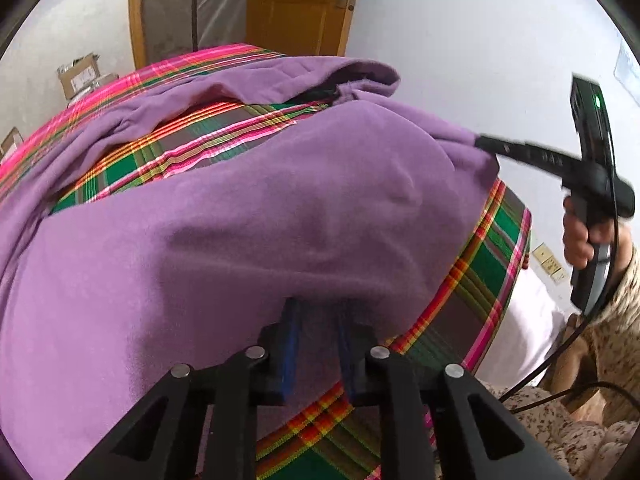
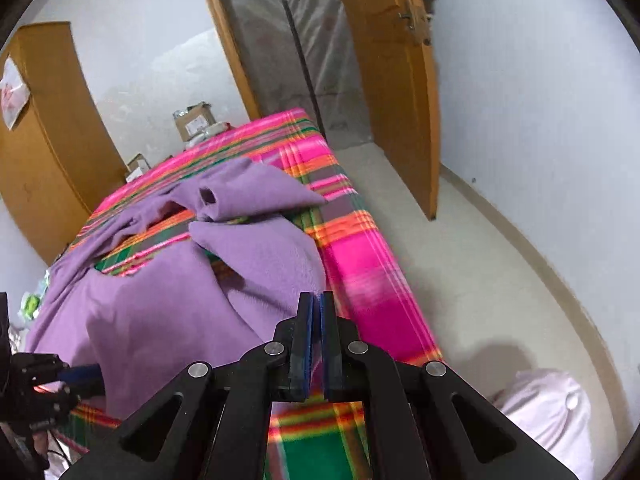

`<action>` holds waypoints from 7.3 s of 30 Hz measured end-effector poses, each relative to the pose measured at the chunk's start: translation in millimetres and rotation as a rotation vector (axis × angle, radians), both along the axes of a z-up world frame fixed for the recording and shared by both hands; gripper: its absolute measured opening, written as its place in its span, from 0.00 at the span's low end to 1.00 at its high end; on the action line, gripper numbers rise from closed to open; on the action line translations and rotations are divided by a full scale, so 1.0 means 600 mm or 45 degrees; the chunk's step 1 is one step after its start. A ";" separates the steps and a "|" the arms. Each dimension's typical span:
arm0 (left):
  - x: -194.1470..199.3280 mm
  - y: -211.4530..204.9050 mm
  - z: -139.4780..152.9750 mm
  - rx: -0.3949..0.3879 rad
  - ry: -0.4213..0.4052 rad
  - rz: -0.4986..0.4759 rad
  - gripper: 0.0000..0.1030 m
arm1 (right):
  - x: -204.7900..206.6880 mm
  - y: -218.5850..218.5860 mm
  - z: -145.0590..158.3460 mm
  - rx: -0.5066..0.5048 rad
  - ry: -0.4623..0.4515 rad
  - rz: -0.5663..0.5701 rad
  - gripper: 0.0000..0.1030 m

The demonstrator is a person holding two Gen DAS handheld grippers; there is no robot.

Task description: Fold clothes

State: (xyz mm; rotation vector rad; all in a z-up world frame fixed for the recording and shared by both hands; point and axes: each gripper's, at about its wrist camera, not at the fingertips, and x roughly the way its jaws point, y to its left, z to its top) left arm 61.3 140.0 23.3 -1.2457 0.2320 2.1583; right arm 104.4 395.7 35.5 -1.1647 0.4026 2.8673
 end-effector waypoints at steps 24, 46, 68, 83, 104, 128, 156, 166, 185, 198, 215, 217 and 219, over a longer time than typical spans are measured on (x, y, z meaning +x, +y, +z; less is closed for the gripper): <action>0.002 0.034 0.002 -0.049 0.018 -0.023 0.28 | -0.164 0.010 -0.028 -0.346 -0.156 0.337 0.20; 0.005 0.052 0.002 -0.085 0.033 -0.029 0.34 | -0.203 0.001 -0.036 -0.110 -0.177 0.296 0.46; 0.000 0.063 0.006 -0.082 0.054 -0.016 0.13 | -0.116 0.063 0.043 0.017 0.040 0.077 0.08; -0.012 0.075 0.005 -0.021 0.016 -0.106 0.02 | -0.036 0.187 0.043 -0.016 0.114 -0.322 0.08; 0.003 0.087 -0.001 0.000 -0.021 -0.185 0.02 | 0.015 0.245 -0.039 -0.172 -0.033 -0.530 0.07; -0.006 0.044 0.014 0.054 -0.069 -0.094 0.12 | -0.123 0.121 -0.030 -0.139 -0.123 -0.092 0.35; -0.042 -0.061 0.043 0.069 -0.034 0.066 0.12 | -0.179 0.075 0.005 0.056 -0.148 -0.186 0.11; -0.089 -0.215 0.109 -0.023 0.098 0.324 0.12 | -0.237 -0.057 0.173 0.070 0.092 0.171 0.16; -0.321 -0.467 0.157 -0.398 0.081 0.460 0.23 | -0.484 -0.443 0.189 0.226 -0.028 0.899 0.21; -0.441 -0.493 0.046 -0.523 -0.013 0.314 0.24 | -0.604 -0.548 0.034 0.334 -0.227 1.163 0.36; -0.456 -0.506 0.003 -0.551 -0.054 0.262 0.11 | -0.622 -0.618 -0.025 0.469 -0.282 1.312 0.28; -0.456 -0.508 0.005 -0.555 -0.042 0.282 0.03 | -0.621 -0.622 -0.026 0.492 -0.280 1.308 0.07; -0.456 -0.511 0.008 -0.553 -0.026 0.302 0.02 | -0.617 -0.628 -0.024 0.516 -0.260 1.304 0.04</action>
